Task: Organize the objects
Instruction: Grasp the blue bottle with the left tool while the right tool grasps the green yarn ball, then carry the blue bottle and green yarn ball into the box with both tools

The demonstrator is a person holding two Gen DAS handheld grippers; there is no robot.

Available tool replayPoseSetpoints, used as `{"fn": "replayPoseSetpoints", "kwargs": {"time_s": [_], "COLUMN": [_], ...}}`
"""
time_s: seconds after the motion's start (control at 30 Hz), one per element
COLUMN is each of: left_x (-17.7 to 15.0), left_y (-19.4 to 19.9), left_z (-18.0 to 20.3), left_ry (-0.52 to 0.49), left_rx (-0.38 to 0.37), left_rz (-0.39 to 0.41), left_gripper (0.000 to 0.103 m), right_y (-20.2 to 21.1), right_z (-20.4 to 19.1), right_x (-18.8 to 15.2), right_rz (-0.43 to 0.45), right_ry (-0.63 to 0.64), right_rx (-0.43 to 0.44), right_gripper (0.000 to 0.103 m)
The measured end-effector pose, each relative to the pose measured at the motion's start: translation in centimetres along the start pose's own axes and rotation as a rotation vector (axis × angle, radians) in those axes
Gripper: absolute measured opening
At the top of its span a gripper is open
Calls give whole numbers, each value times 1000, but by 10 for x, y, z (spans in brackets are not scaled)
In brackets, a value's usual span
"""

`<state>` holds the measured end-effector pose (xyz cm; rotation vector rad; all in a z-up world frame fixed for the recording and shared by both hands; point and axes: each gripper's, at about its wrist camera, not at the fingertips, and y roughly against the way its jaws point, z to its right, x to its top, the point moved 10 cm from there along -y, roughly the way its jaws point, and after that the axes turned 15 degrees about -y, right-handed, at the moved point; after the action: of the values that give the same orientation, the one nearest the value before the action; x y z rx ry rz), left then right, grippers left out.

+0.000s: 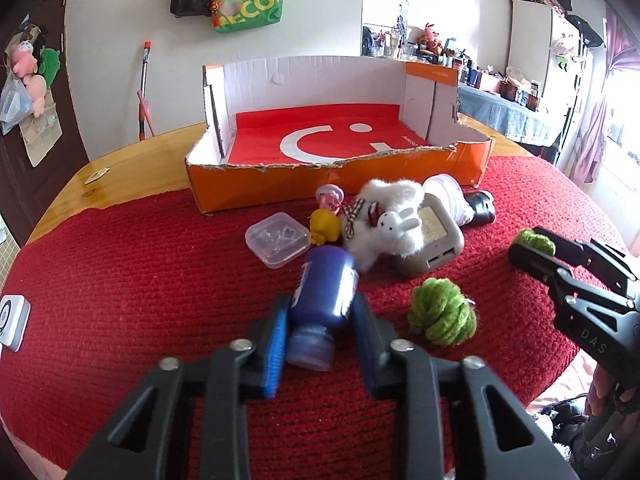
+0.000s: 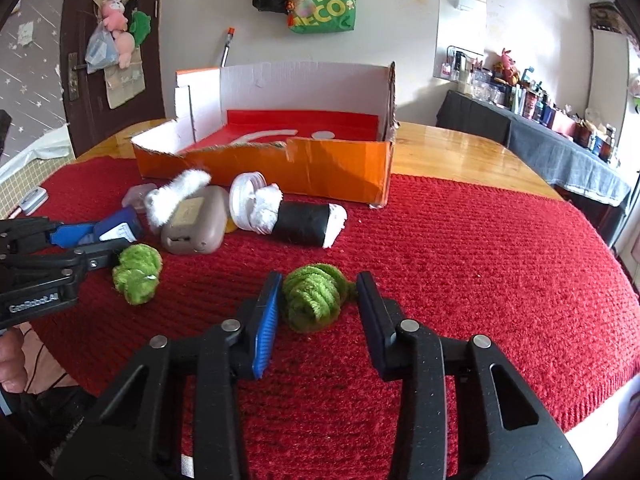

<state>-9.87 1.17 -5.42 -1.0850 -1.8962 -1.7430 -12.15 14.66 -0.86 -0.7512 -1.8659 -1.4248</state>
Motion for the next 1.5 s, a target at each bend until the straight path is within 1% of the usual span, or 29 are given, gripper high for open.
{"fn": "replayPoseSetpoints", "kwargs": {"time_s": [0.2,0.43,0.63,0.8,1.17,1.5], "left_x": [0,3,10,14,30,52], "left_y": [0,7,14,14,18,16], "left_z": [0,0,-2,-5,-13,-20], "left_ry": [2,-5,-1,5,9,2], "left_rx": [-3,7,2,0,-2,-1], "left_rz": [2,17,41,41,63,79], "left_gripper": [31,30,30,30,30,30], "right_y": [6,5,5,2,0,-6], "right_z": [-4,-13,-20,-25,-34,-39], "right_x": [8,11,16,21,39,57], "right_rz": [20,13,7,-5,-10,-13], "right_ry": [0,-1,-9,-19,-17,-11], "right_rx": [20,47,77,101,137,145], "right_gripper": [35,35,35,35,35,35]}}
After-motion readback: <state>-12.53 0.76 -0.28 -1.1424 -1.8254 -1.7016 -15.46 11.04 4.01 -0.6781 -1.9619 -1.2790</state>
